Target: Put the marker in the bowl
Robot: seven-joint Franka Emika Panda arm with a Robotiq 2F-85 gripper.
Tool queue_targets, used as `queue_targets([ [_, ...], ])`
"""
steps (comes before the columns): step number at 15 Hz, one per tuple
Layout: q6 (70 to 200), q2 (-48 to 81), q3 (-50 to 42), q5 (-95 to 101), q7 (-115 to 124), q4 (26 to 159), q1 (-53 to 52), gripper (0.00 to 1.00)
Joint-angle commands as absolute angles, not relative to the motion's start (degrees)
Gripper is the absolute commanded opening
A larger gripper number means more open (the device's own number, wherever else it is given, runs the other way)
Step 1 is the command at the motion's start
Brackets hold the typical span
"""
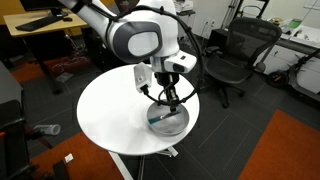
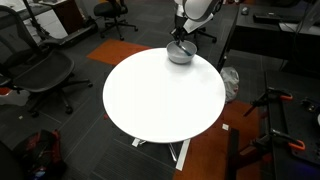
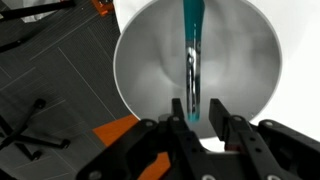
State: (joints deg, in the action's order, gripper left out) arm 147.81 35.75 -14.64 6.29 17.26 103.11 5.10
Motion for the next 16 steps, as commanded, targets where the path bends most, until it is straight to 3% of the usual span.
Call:
queue_targets([
  [1,146.6,36.5,-14.4,4.9,17.2,101.0,5.6,0.66],
  [6,147.8,33.5,-15.4,5.4,17.9,103.2,5.0,1.0],
  [16,150.2,19.2,-17.2,7.6,18.5,114.1,4.2,1.0],
])
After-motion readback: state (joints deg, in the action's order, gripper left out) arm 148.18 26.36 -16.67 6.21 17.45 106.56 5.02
